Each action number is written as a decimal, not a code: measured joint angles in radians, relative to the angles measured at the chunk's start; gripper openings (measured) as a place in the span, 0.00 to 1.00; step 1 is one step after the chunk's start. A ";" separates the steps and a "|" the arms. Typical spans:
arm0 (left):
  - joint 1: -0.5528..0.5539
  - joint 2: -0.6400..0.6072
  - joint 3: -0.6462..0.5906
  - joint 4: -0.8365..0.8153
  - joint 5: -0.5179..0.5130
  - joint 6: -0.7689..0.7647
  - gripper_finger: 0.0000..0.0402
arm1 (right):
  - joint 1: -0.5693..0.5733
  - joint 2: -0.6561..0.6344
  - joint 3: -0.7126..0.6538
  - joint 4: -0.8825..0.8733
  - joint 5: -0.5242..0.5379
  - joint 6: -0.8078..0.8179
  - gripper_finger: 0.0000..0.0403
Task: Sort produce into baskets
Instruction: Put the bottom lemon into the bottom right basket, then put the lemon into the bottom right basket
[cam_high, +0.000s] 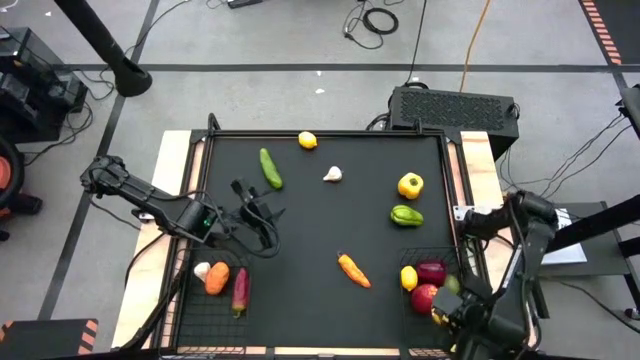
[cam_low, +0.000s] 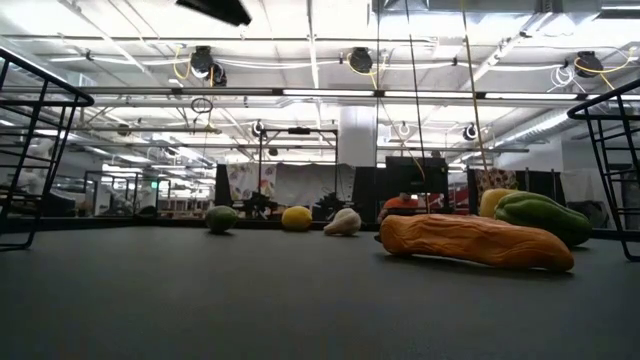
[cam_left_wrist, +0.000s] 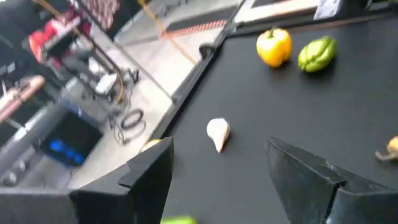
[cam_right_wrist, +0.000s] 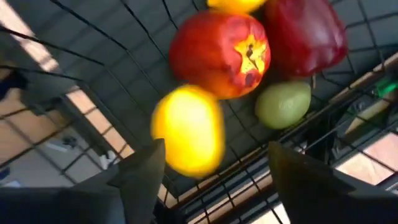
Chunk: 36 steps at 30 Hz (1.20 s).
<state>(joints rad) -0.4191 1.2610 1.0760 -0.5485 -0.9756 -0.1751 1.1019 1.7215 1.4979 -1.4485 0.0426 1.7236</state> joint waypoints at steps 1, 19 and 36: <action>0.000 0.000 0.000 0.032 0.001 0.042 0.63 | 0.000 0.013 0.000 -0.001 -0.017 0.000 0.69; 0.229 0.097 -0.001 0.260 0.106 0.242 0.63 | -0.029 -0.011 0.000 -0.126 0.396 -0.119 0.83; 0.855 0.293 0.119 0.241 0.827 0.311 0.63 | -0.179 -0.063 0.000 -0.123 0.963 -0.526 0.83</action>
<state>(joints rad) 0.4361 1.5540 1.1953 -0.3070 -0.1488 0.1360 0.9224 1.6585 1.4982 -1.5711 1.0054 1.1974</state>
